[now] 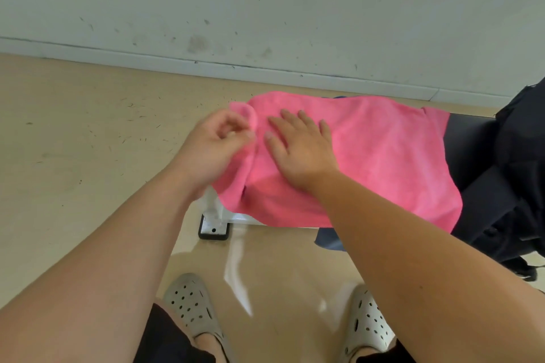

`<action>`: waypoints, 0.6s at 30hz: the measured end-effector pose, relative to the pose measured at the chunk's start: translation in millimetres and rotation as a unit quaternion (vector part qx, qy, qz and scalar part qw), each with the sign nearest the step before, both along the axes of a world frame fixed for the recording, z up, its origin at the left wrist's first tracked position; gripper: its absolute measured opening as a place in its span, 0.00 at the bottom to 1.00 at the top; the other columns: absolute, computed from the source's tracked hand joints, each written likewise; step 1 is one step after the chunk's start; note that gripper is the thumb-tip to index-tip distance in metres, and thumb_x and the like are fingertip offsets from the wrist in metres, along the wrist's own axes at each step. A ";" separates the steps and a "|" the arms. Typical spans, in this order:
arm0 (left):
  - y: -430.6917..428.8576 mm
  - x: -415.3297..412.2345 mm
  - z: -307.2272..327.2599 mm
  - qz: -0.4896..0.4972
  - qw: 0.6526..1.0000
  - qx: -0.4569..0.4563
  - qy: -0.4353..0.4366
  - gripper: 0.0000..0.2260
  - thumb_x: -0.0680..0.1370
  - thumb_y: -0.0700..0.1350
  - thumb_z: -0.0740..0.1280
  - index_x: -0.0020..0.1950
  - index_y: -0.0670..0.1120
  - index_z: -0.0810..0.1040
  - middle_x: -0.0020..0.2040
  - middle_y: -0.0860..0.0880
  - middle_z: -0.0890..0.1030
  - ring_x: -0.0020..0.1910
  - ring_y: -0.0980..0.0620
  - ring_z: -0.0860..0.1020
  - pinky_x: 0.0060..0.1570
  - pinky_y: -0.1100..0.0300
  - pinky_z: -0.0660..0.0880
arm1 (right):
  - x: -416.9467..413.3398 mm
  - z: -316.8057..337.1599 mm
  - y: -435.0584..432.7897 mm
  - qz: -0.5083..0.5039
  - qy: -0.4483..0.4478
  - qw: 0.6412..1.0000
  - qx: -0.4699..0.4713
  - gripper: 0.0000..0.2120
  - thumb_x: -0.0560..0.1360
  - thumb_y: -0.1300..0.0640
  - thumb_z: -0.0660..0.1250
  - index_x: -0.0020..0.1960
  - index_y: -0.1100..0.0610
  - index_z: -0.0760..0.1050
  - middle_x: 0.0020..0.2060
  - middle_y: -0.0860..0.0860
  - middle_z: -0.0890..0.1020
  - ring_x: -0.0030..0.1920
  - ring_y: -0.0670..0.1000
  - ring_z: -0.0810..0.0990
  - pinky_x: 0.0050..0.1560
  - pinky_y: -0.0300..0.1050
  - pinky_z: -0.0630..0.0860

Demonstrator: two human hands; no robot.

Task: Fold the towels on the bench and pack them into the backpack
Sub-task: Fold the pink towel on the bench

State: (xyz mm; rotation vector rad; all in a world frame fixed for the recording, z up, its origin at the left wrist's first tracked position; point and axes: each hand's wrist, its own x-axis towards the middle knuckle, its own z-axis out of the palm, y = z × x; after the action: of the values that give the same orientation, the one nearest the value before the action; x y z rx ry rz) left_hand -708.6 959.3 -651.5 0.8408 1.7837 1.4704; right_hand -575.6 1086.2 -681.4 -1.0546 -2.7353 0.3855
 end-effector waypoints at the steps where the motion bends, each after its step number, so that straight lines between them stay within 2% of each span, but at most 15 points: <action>1: -1.9 9.7 -2.0 -0.075 0.997 -0.006 -0.006 0.05 0.77 0.37 0.70 0.50 0.46 0.79 0.52 0.53 0.83 0.48 0.61 0.79 0.51 0.65 0.74 | 2.4 1.8 1.4 -0.012 0.075 0.997 -0.014 0.30 0.80 0.37 0.45 0.74 0.47 0.69 0.74 0.49 0.71 0.75 0.56 0.66 0.75 0.63 0.57; 3: -7.0 25.0 -6.0 -0.171 0.984 -0.017 0.039 0.09 0.75 0.36 0.68 0.52 0.47 0.80 0.69 0.52 0.77 0.65 0.63 0.74 0.67 0.61 0.70 | 7.1 3.0 5.6 -0.029 0.198 0.978 -0.057 0.26 0.82 0.42 0.49 0.70 0.53 0.74 0.66 0.52 0.79 0.66 0.55 0.76 0.69 0.57 0.69; 5: -11.8 35.6 -12.0 -0.210 0.963 -0.007 0.166 0.09 0.74 0.38 0.67 0.51 0.48 0.78 0.73 0.49 0.72 0.73 0.60 0.68 0.71 0.56 0.67 | 8.6 6.5 8.8 -0.055 0.227 0.963 -0.136 0.21 0.83 0.46 0.55 0.71 0.53 0.73 0.64 0.51 0.81 0.63 0.52 0.78 0.67 0.52 0.72; 7: -15.9 47.7 -16.3 -0.242 0.899 -0.043 0.362 0.09 0.73 0.44 0.66 0.53 0.49 0.76 0.72 0.46 0.72 0.73 0.50 0.66 0.71 0.47 0.64 | 1.6 16.2 13.7 -0.065 0.199 0.962 -0.173 0.21 0.80 0.44 0.61 0.70 0.50 0.74 0.59 0.50 0.82 0.58 0.49 0.80 0.63 0.50 0.75; 8: -17.6 54.6 -18.3 -0.260 0.856 -0.089 0.438 0.10 0.73 0.47 0.66 0.55 0.50 0.75 0.76 0.45 0.66 0.76 0.46 0.61 0.74 0.42 0.59 | -4.3 23.0 16.6 -0.056 0.174 0.970 -0.161 0.22 0.78 0.42 0.64 0.69 0.49 0.74 0.57 0.49 0.82 0.56 0.49 0.80 0.62 0.50 0.76; 9: -18.8 61.3 -19.7 -0.274 0.818 -0.131 0.488 0.11 0.75 0.49 0.65 0.57 0.52 0.72 0.80 0.45 0.58 0.79 0.43 0.53 0.76 0.39 0.52 | -11.2 30.3 19.2 -0.035 0.149 0.979 -0.134 0.24 0.76 0.40 0.66 0.69 0.48 0.75 0.57 0.49 0.82 0.55 0.49 0.79 0.61 0.49 0.76; 11: -20.4 70.1 -22.1 -0.281 0.786 -0.160 0.527 0.12 0.77 0.50 0.63 0.60 0.52 0.68 0.82 0.44 0.49 0.80 0.41 0.43 0.76 0.38 0.43 | -26.0 40.2 22.7 0.035 0.085 0.994 -0.065 0.28 0.70 0.36 0.67 0.68 0.44 0.75 0.59 0.51 0.80 0.59 0.52 0.77 0.64 0.53 0.73; 13: -22.4 69.0 -19.2 -0.296 0.780 -0.167 0.525 0.13 0.78 0.49 0.62 0.61 0.52 0.68 0.82 0.44 0.49 0.80 0.41 0.44 0.76 0.39 0.41 | -37.9 42.6 21.8 0.109 -0.046 0.993 0.002 0.29 0.68 0.34 0.65 0.68 0.39 0.74 0.63 0.52 0.75 0.63 0.56 0.72 0.67 0.56 0.69; 14: -23.5 64.8 -16.3 -0.307 0.785 -0.161 0.513 0.13 0.77 0.48 0.62 0.61 0.52 0.69 0.81 0.45 0.53 0.80 0.42 0.48 0.77 0.39 0.44 | -41.4 40.6 21.2 0.138 -0.109 0.984 0.029 0.27 0.70 0.34 0.65 0.68 0.37 0.74 0.64 0.51 0.73 0.64 0.56 0.70 0.67 0.58 0.68; 15: -25.0 59.4 -12.0 -0.314 0.799 -0.144 0.492 0.13 0.76 0.47 0.62 0.60 0.51 0.72 0.79 0.45 0.60 0.78 0.42 0.54 0.76 0.40 0.51 | -43.0 38.3 20.5 0.157 -0.145 0.976 0.040 0.23 0.73 0.36 0.64 0.68 0.37 0.74 0.65 0.52 0.71 0.64 0.57 0.70 0.66 0.59 0.68; 16: -26.9 53.6 -6.5 -0.308 0.828 -0.105 0.456 0.12 0.73 0.47 0.62 0.56 0.50 0.77 0.73 0.46 0.71 0.73 0.42 0.65 0.72 0.41 0.62 | -43.1 37.2 20.6 0.164 -0.152 0.974 0.040 0.20 0.76 0.39 0.63 0.68 0.38 0.74 0.65 0.52 0.70 0.63 0.57 0.70 0.66 0.58 0.69; 17: -28.7 48.4 0.1 -0.276 0.868 -0.055 0.409 0.11 0.71 0.47 0.61 0.49 0.48 0.79 0.61 0.47 0.80 0.63 0.43 0.74 0.62 0.44 0.72 | -42.0 36.8 20.9 0.161 -0.141 0.976 0.035 0.18 0.78 0.42 0.62 0.67 0.40 0.75 0.63 0.53 0.70 0.62 0.58 0.70 0.65 0.57 0.70; 18: -30.3 43.8 6.2 -0.222 0.906 -0.012 0.361 0.11 0.69 0.46 0.60 0.43 0.47 0.80 0.48 0.49 0.83 0.51 0.46 0.78 0.51 0.47 0.76 | -40.2 36.7 20.4 0.155 -0.122 0.980 0.034 0.16 0.79 0.44 0.62 0.66 0.42 0.76 0.61 0.53 0.71 0.61 0.58 0.71 0.63 0.56 0.71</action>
State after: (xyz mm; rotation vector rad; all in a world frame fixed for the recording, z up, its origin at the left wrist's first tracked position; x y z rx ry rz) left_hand -664.8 929.0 -645.3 1.8127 1.9012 0.8783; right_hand -615.8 1106.6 -644.7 -0.6980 -3.1176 0.2149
